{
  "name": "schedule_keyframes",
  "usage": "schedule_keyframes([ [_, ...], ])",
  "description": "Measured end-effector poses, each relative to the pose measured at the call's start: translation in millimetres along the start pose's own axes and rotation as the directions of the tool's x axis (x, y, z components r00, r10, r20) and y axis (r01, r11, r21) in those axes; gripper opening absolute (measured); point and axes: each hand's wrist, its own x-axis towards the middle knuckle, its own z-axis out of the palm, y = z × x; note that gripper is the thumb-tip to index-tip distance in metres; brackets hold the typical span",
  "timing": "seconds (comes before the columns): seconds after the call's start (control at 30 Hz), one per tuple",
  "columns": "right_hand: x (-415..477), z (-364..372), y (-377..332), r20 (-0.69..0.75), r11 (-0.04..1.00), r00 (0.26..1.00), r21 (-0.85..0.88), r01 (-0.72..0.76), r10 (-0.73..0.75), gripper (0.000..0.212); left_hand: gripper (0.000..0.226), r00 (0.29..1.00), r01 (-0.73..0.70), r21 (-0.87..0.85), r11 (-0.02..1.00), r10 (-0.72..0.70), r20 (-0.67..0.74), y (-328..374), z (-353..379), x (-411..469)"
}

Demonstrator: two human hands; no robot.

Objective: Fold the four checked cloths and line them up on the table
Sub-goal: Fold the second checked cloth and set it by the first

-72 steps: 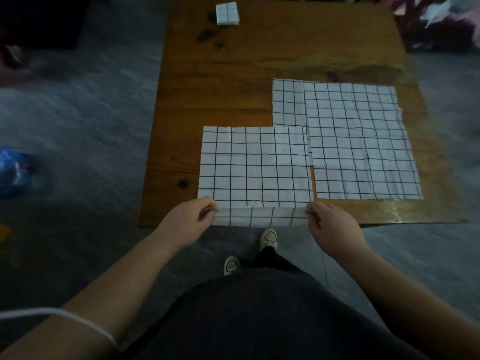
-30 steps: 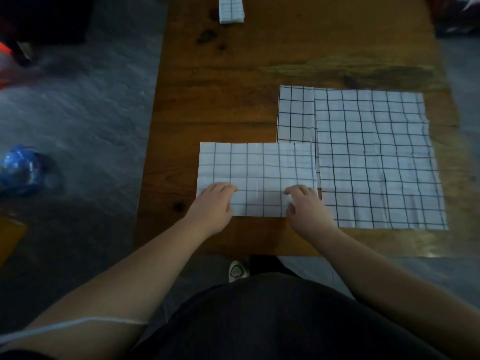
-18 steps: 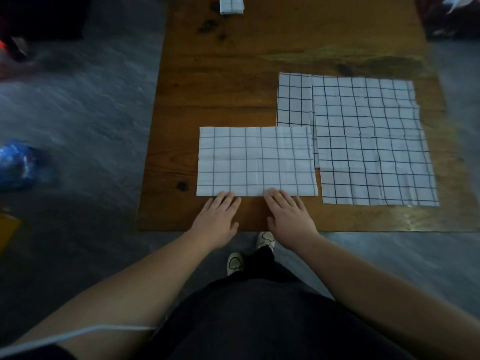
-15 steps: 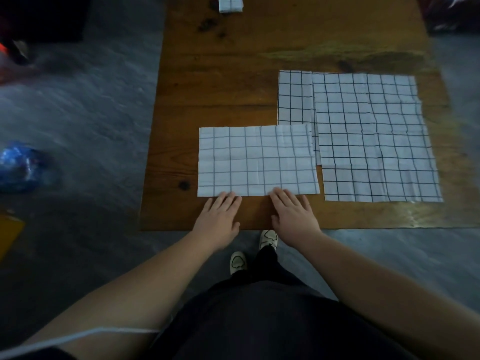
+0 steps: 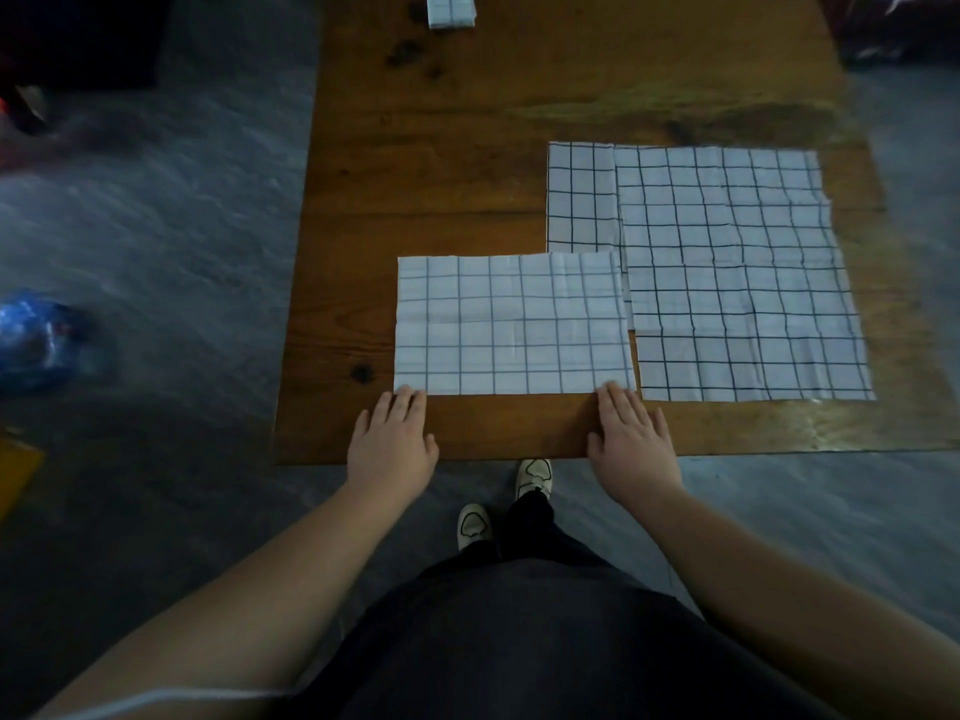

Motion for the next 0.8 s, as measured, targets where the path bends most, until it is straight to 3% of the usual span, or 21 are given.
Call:
schedule_keyframes([
  [0.13, 0.0, -1.0, 2.0, -0.006, 1.0, 1.0, 0.015, -0.021, 0.021, 0.07, 0.068, 0.999, -0.03, 0.023, 0.999, 0.031, -0.038, 12.3, -6.0, -0.1],
  [0.27, -2.5, -2.8, -32.3, 0.029, 0.985, 0.985, -0.014, 0.169, -0.169, 0.071, 0.069, 0.959, -0.28, 0.049, 0.959, 0.281, -0.019, 50.0, -8.6, 7.8],
  [0.33, 0.2, -1.5, -50.4, 0.048, 0.97, 0.969, -0.019, 0.243, -0.242, 0.071, 0.069, 0.941, -0.339, 0.062, 0.939, 0.338, 0.016, 68.4, -6.2, 14.4],
  [0.57, 16.2, 3.7, -55.2, 0.101, 0.957, 0.959, -0.088, 0.275, -0.266, 0.067, 0.068, 0.952, -0.302, 0.077, 0.95, 0.298, 0.064, 70.5, 7.0, 19.8],
  [0.8, 5.5, -3.6, -0.4, 0.045, 0.992, 0.994, -0.067, 0.104, -0.101, 0.067, 0.065, 0.986, -0.162, 0.081, 0.984, 0.159, 0.038, 5.2, 8.1, 6.8],
])
